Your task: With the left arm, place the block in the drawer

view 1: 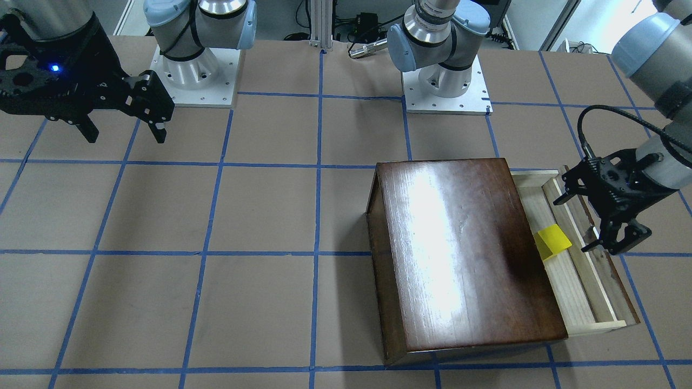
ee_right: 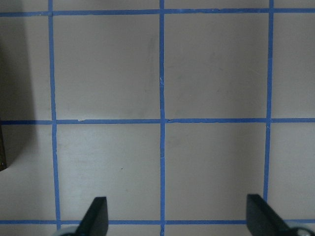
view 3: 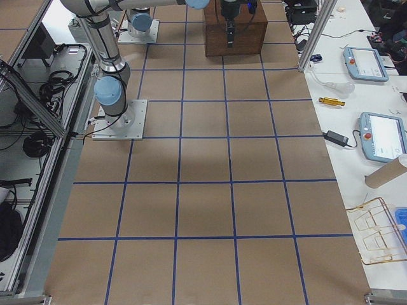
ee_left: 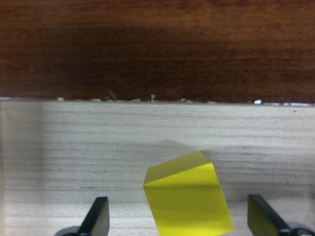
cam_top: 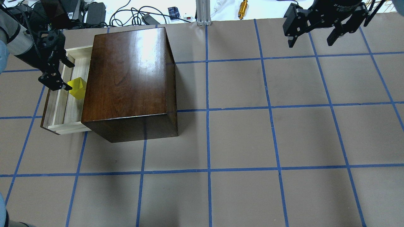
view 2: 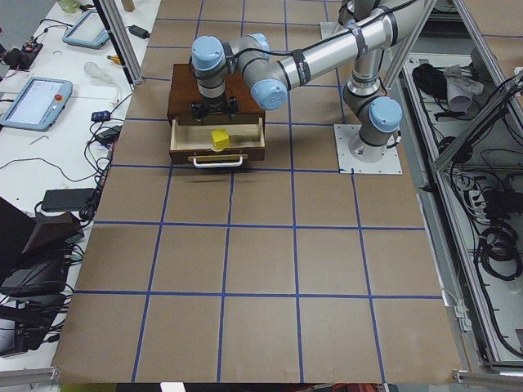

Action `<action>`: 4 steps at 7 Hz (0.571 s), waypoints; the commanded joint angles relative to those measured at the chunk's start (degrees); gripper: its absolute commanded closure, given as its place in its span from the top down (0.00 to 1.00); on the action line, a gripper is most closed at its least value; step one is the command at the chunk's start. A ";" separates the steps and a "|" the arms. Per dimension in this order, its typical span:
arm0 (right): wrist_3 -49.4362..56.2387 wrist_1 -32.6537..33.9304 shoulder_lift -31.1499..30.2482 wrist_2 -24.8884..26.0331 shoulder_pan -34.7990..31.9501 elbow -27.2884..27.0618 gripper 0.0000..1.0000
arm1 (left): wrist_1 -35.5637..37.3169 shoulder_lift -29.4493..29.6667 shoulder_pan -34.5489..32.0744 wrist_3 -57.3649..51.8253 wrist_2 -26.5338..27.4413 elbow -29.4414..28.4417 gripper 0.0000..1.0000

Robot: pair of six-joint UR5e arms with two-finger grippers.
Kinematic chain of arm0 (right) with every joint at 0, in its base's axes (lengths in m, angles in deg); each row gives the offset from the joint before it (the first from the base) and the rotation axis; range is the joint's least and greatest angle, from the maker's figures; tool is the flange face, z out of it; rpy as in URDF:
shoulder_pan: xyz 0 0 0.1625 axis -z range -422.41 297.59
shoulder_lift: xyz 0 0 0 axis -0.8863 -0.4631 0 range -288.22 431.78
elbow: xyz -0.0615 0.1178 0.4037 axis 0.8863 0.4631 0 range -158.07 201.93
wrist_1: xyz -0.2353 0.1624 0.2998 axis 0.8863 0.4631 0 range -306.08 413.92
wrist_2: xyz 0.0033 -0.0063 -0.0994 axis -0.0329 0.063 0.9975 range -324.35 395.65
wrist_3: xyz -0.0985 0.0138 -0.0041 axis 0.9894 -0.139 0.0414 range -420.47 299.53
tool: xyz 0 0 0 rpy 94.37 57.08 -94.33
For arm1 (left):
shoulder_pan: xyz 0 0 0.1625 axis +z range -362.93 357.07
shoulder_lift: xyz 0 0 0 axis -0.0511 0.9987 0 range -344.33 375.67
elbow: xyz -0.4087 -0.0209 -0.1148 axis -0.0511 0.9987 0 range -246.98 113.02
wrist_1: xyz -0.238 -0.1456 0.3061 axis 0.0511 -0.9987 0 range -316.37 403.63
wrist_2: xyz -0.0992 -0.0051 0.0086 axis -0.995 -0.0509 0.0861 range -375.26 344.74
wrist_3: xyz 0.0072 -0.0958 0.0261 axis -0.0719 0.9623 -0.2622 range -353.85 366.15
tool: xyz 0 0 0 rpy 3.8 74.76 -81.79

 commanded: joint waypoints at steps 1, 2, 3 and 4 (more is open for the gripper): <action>0.00 0.00 0.03 0.06 -0.01 0.00 1.00 | -5.93 -3.25 -2.83 14.43 0.36 -2.58 1.00; 0.00 0.00 0.03 -0.03 0.07 0.00 1.00 | -6.13 -3.87 -3.54 19.20 0.63 -2.67 1.00; 0.00 0.00 -0.06 -0.03 -0.01 0.00 1.00 | -6.13 -4.40 -5.29 25.51 0.72 -2.59 1.00; 0.00 0.00 -0.06 -0.03 -0.01 0.00 1.00 | -6.13 -4.84 -8.35 32.28 0.80 -2.58 1.00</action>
